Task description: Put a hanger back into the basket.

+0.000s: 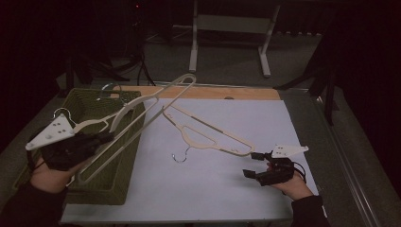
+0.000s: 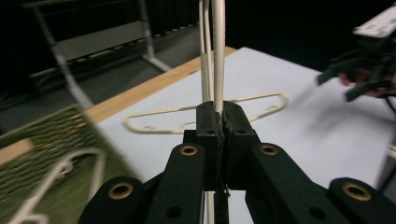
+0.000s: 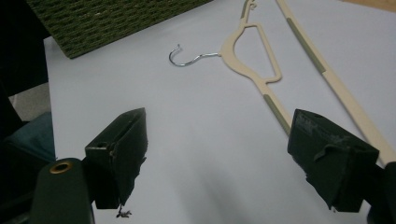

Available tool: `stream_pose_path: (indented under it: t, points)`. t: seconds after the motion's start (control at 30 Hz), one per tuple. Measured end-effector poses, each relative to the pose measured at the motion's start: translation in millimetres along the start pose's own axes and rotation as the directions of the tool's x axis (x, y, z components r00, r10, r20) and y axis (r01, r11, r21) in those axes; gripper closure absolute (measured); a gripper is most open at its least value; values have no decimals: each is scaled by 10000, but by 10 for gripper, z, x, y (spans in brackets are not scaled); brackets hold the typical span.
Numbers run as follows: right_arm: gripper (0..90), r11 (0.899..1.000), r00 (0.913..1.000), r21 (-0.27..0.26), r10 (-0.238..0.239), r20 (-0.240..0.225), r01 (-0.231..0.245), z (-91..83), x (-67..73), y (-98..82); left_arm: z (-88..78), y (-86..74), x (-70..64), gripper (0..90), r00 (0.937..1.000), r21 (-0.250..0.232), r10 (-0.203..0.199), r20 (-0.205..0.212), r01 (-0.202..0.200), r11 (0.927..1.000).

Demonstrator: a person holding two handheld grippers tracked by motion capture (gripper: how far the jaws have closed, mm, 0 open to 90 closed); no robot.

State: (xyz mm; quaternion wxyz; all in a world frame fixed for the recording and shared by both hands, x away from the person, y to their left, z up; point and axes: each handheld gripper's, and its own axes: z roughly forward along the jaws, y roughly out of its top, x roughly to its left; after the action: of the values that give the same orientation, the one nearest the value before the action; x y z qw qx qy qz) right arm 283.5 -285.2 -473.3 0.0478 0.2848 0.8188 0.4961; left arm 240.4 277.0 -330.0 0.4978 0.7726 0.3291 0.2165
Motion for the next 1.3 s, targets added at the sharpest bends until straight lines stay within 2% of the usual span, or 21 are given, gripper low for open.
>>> stream_pose_path:
  t: [0.07,0.23,0.27,0.3,0.37,0.47,0.5,0.6,0.67,0.87,1.03,1.07,1.17,1.2,1.3]
  points:
    - [199,10000,10000,46,70,5,-70,9,1,-14,-38,-23,103,878,9995,-3,71,-308,-71,10000]
    - [209,9999,9999,-1,142,-37,-142,15,1,-46,-166,-138,408,879,9943,171,-279,-1030,299,9994]
    - [209,9999,9999,-1,142,-37,-142,15,1,-46,-166,-138,408,879,9943,171,-279,-1030,299,9994]
    - [209,9999,9999,2,135,-18,-135,15,-1,-50,-224,-224,551,879,9912,241,-592,-1182,625,9978]
    - [208,9998,9998,9,173,5,-173,17,-7,-59,-262,-285,649,879,9890,342,-727,-1289,777,9964]
    - [208,9998,9998,-23,204,-4,-204,17,-4,-63,-303,-356,773,879,9841,609,-657,-1652,767,9952]
    - [209,9998,9998,-29,216,-10,-216,18,-3,-66,-313,-379,817,879,9809,663,-746,-1799,878,9939]
    - [209,9998,9998,8,220,-16,-220,24,-4,-77,-355,-458,940,879,9771,685,-786,-1979,938,9932]
    - [209,9997,9997,13,245,-18,-245,22,-8,-84,-384,-519,1022,879,9777,641,-828,-1928,967,9932]
    - [209,9996,9996,19,275,-42,-275,14,-15,-96,-458,-711,1250,878,9865,586,-1000,-1293,1082,9924]
    - [209,9995,9995,21,301,-50,-301,21,-17,-101,-474,-803,1389,878,9857,908,-1231,-1150,1338,9868]
    - [209,9996,9996,20,290,-58,-290,22,-17,-100,-473,-820,1408,878,9865,982,-1283,-1015,1383,9855]
    - [209,9996,9996,58,294,-50,-294,29,-17,-103,-461,-860,1444,878,9873,1223,-1300,-916,1407,9825]
    - [209,9995,9995,57,303,-45,-302,30,-19,-103,-454,-873,1453,878,9865,1305,-1288,-1011,1415,9813]
    - [209,9995,9995,89,309,-47,-308,33,-19,-103,-453,-914,1482,878,9862,1421,-1434,-831,1541,9778]
